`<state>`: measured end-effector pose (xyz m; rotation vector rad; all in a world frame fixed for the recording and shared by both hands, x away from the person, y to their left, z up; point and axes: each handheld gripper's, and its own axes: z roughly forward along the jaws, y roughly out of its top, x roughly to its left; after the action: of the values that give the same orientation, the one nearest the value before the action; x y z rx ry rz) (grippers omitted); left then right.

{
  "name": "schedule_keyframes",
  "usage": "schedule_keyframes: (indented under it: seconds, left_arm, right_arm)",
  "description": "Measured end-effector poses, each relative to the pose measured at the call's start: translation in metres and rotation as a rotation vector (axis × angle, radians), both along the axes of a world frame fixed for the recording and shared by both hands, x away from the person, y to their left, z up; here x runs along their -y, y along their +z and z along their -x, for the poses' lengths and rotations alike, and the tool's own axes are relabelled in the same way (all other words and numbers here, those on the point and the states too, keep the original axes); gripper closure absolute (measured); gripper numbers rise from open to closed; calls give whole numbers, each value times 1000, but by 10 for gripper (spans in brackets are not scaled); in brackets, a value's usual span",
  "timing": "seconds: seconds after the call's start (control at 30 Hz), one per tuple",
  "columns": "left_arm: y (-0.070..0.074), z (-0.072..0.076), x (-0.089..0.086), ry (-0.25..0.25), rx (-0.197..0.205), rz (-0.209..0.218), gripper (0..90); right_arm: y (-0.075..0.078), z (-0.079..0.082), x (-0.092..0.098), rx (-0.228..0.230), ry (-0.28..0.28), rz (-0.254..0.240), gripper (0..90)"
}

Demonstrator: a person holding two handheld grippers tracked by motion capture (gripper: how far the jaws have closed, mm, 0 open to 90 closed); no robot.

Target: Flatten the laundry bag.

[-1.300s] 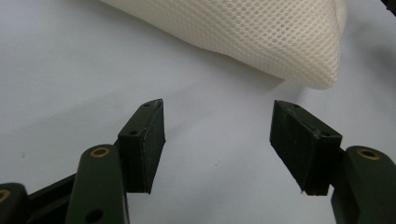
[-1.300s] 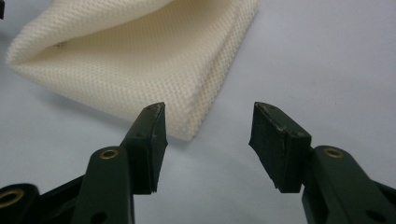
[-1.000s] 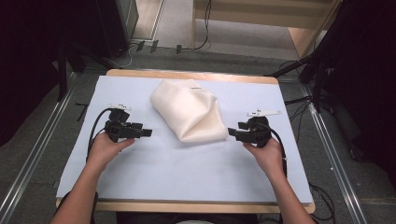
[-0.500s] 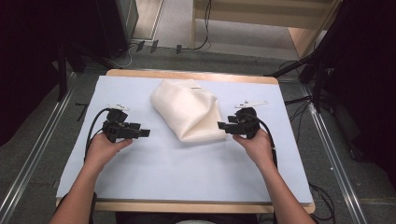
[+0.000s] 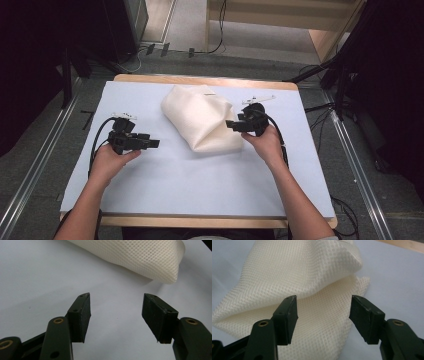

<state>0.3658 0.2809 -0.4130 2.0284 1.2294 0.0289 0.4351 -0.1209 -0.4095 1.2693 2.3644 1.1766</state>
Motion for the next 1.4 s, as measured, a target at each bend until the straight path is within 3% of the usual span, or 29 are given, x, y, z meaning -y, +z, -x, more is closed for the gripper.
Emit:
schedule_keyframes:
  seconds: [0.03,0.27,0.4,0.53,0.7,0.8,0.83,0.9,0.93,1.0,1.2,1.4]
  left_arm:
    - [-1,1,-2,3,-2,-4,411]
    - [-1,6,-8,21,3,-8,413]
    - [-1,10,-13,42,11,-22,414]
    - [-2,15,-19,55,13,-30,410]
    - [-2,21,-26,86,14,-21,411]
    - [-2,23,-30,96,12,-17,412]
    - [-2,24,-33,105,13,-13,413]
    - [-2,25,-34,114,11,-10,414]
    - [-2,25,-34,114,11,-10,414]
    - [-2,25,-35,117,11,-6,415]
    - [0,25,-35,123,9,8,416]
    - [3,25,-36,110,-9,32,489]
  right_arm:
    - [2,-4,-4,8,9,-29,380]
    - [0,-17,-18,10,12,-20,323]
    - [-9,-25,-27,-8,12,-7,307]
    - [-18,-35,-32,-42,-17,-58,319]
    - [-27,-43,-37,-87,-28,-82,350]
    - [-29,-46,-38,-92,-28,-83,416]
    - [-31,-47,-39,-90,-23,-84,556]
    - [-31,-47,-42,-86,-12,-86,650]
    - [-31,-47,-42,-86,-12,-86,650]
    - [-32,-45,-48,-97,-1,-89,759]
    - [-27,-37,-55,-59,33,-88,827]
    - [-8,-22,-63,25,77,-118,836]
